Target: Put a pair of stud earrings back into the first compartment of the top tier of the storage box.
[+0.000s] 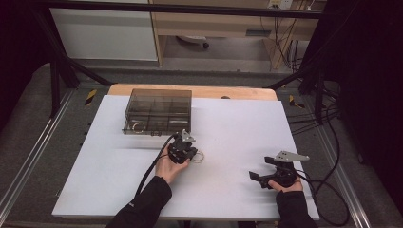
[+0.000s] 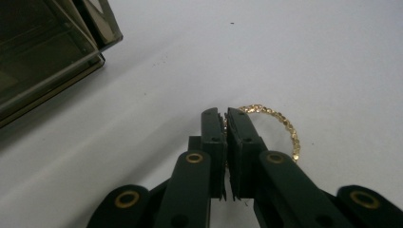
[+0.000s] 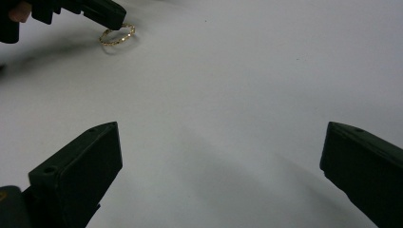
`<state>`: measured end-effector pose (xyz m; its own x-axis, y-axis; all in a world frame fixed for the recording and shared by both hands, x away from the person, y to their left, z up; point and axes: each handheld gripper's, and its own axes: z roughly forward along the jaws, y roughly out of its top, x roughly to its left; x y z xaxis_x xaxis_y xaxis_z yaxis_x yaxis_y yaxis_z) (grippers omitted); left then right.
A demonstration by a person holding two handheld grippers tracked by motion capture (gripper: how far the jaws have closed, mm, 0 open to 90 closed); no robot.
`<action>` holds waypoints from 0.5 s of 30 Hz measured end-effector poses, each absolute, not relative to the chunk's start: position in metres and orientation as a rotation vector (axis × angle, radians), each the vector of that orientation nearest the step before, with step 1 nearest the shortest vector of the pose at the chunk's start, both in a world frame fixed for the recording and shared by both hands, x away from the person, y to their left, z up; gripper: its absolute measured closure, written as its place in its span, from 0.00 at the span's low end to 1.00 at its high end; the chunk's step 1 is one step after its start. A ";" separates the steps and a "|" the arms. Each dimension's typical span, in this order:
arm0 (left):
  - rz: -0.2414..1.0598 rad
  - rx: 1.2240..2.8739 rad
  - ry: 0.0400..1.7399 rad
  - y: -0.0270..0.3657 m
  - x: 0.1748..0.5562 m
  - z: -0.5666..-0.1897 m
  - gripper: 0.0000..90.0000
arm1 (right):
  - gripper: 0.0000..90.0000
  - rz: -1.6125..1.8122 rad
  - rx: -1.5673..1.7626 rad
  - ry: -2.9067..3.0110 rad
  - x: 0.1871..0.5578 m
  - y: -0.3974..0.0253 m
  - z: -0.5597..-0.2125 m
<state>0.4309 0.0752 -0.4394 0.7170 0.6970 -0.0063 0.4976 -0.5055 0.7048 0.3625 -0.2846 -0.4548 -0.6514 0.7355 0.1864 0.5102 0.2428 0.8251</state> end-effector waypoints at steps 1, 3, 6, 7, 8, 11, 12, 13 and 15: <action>0.356 2.210 0.911 0.075 0.430 -0.439 0.96 | 0.01 1.367 1.168 2.276 0.362 -0.285 -0.455; 0.362 2.220 0.879 0.076 0.430 -0.437 0.96 | 0.01 1.368 1.171 2.275 0.362 -0.285 -0.455; 0.346 2.219 0.874 0.076 0.427 -0.435 0.96 | 0.01 1.366 1.168 2.276 0.363 -0.285 -0.455; 0.344 2.217 0.873 0.076 0.426 -0.434 0.96 | 0.01 1.365 1.172 2.278 0.362 -0.285 -0.455; 0.345 2.215 0.867 0.076 0.425 -0.433 0.96 | 0.01 1.366 1.169 2.277 0.363 -0.285 -0.455; 0.346 2.223 0.848 0.078 0.423 -0.430 0.96 | 0.01 1.367 1.171 2.275 0.362 -0.285 -0.455; 0.339 2.213 0.865 0.078 0.422 -0.429 0.96 | 0.01 1.367 1.169 2.275 0.362 -0.285 -0.455; 0.336 2.211 0.864 0.078 0.421 -0.428 0.96 | 0.01 1.367 1.171 2.276 0.362 -0.285 -0.455; 0.335 2.209 0.860 0.079 0.419 -0.427 0.96 | 0.01 1.366 1.169 2.276 0.362 -0.285 -0.455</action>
<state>0.4191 0.0791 -0.4267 0.7423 0.6698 -0.0200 0.4794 -0.5100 0.7142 0.3625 -0.2847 -0.4548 -0.6510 0.7357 0.1868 0.5109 0.2427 0.8247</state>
